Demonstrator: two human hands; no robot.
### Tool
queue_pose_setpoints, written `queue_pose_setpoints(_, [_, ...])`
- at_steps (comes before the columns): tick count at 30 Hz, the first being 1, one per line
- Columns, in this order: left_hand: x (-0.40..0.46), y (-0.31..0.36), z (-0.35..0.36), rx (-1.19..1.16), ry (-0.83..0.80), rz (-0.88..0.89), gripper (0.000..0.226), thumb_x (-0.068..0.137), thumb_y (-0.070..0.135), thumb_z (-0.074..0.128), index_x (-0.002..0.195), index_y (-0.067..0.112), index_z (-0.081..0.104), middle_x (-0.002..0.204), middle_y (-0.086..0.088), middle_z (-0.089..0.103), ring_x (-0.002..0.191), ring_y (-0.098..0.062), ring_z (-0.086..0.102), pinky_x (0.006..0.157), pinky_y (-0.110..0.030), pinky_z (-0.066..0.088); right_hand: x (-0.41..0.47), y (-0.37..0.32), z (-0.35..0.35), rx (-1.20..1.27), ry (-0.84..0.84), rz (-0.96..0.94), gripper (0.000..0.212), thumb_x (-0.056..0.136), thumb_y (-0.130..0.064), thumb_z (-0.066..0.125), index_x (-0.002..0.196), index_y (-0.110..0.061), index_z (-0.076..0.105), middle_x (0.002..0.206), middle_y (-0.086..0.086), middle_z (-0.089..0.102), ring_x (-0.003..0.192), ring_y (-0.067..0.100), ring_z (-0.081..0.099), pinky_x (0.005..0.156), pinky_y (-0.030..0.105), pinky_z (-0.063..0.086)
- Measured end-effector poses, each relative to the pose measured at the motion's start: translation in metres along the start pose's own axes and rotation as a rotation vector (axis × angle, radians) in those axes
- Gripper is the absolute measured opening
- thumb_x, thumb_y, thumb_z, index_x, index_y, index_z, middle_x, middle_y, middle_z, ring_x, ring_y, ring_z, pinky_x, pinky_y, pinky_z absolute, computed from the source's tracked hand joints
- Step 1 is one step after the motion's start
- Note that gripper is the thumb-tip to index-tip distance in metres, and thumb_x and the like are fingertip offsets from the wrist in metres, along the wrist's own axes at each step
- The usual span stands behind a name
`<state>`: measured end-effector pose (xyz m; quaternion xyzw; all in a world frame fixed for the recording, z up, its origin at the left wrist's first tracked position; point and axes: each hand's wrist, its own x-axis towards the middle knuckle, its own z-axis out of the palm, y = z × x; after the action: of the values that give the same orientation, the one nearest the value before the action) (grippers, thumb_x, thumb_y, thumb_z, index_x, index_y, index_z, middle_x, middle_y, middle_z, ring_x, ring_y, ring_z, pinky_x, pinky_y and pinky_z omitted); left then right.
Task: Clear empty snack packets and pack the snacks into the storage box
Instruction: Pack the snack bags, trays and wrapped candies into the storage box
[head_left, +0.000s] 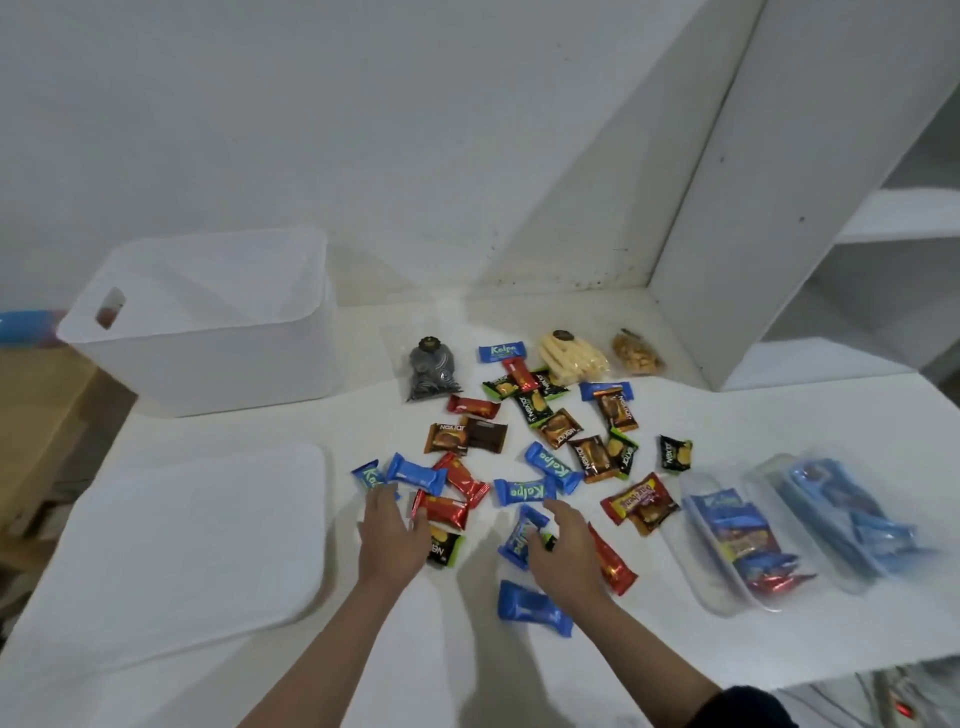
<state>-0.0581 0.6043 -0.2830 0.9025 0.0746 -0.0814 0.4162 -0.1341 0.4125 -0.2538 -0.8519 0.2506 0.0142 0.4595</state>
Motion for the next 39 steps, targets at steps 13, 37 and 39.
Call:
queue_pose_setpoints(13, [0.164, 0.085, 0.015, 0.018, 0.103, -0.031, 0.072, 0.088, 0.029, 0.059, 0.143, -0.001, 0.024, 0.147, -0.025, 0.029, 0.134, -0.04, 0.033, 0.108, -0.051, 0.036, 0.193, -0.008, -0.08, -0.063, 0.291, 0.067, 0.028, 0.084, -0.011, 0.058, 0.112, -0.008, 0.059, 0.107, 0.015, 0.061, 0.106, 0.036, 0.057, 0.087, 0.041, 0.048])
queue_pose_setpoints(37, [0.236, 0.098, 0.052, -0.211, 0.18, -0.373, 0.022, 0.081, 0.017, 0.071, 0.092, -0.001, 0.067, 0.086, -0.018, 0.069, 0.081, -0.032, 0.067, 0.076, -0.04, 0.056, 0.397, 0.035, -0.14, -0.276, 0.091, 0.444, 0.046, 0.067, -0.038, 0.062, 0.103, -0.009, 0.064, 0.101, 0.013, 0.063, 0.09, 0.03, 0.06, 0.079, 0.037, 0.054])
queue_pose_setpoints(39, [0.237, 0.098, 0.05, -0.296, 0.139, -0.406, 0.024, 0.079, 0.014, 0.072, 0.096, -0.001, 0.066, 0.093, -0.019, 0.069, 0.084, -0.033, 0.068, 0.081, -0.048, 0.056, 0.394, 0.03, -0.141, -0.211, 0.096, 0.426, 0.047, 0.067, -0.035, 0.065, 0.104, -0.008, 0.061, 0.1, 0.014, 0.063, 0.087, 0.031, 0.061, 0.076, 0.036, 0.055])
